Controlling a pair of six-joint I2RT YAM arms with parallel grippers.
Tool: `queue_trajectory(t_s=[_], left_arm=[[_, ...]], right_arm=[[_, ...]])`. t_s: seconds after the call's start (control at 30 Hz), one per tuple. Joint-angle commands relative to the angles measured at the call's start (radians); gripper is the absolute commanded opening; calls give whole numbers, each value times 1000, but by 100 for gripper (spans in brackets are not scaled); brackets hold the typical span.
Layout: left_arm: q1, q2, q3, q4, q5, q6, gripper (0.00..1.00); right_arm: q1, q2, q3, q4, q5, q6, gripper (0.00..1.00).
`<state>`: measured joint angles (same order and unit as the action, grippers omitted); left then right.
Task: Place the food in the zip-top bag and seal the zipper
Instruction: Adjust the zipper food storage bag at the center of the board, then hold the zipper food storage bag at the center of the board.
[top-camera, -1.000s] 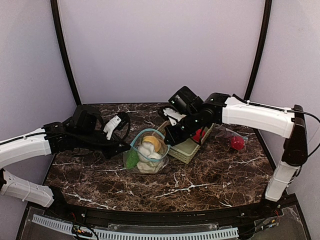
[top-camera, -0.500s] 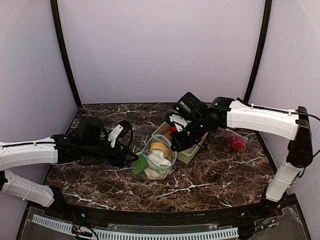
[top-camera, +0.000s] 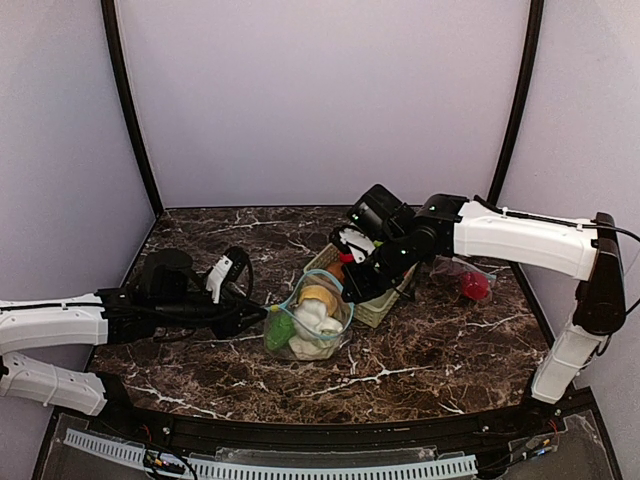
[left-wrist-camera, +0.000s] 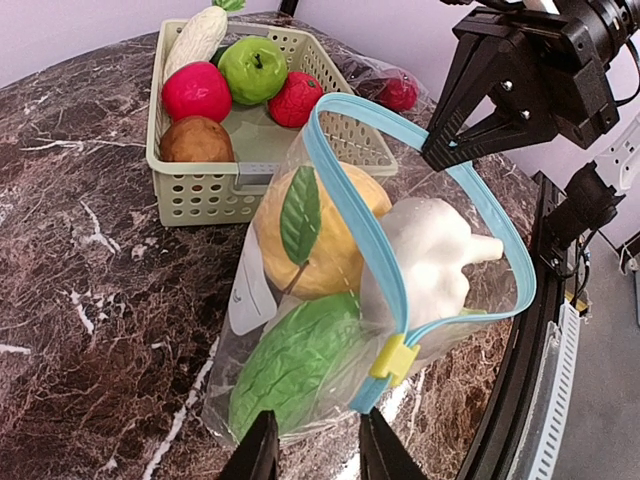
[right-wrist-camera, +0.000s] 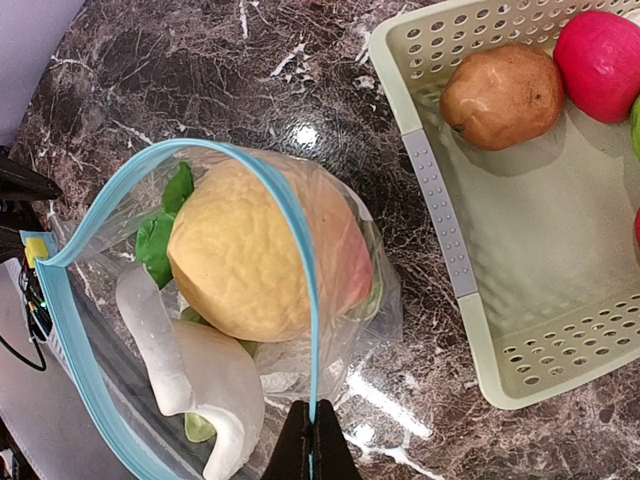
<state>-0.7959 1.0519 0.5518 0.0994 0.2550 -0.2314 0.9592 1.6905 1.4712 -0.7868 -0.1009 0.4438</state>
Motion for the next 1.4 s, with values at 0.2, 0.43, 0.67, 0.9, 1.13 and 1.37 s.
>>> queue_trajectory(t_s=[0.2,0.43,0.67,0.9,1.13,1.37], left_arm=[[-1,3,-8,65,73,3,24],[-2,29,13,78,92,7,19],[-2,42,20,89,107,0,19],[-2,44,22,96,112,0,15],[-2,39,17,97,119,1,1],[-2,21,10,94,117,9,1]], right_arm=[[-10,1,-2,11,-6,7,0],[-10,2,-6,10,-10,7,0],[-11,5,-8,9,-13,4,0],[-14,6,-9,9,-14,5,0],[-13,-1,-12,9,-10,7,0],[-11,-60,20,10,42,-54,38]])
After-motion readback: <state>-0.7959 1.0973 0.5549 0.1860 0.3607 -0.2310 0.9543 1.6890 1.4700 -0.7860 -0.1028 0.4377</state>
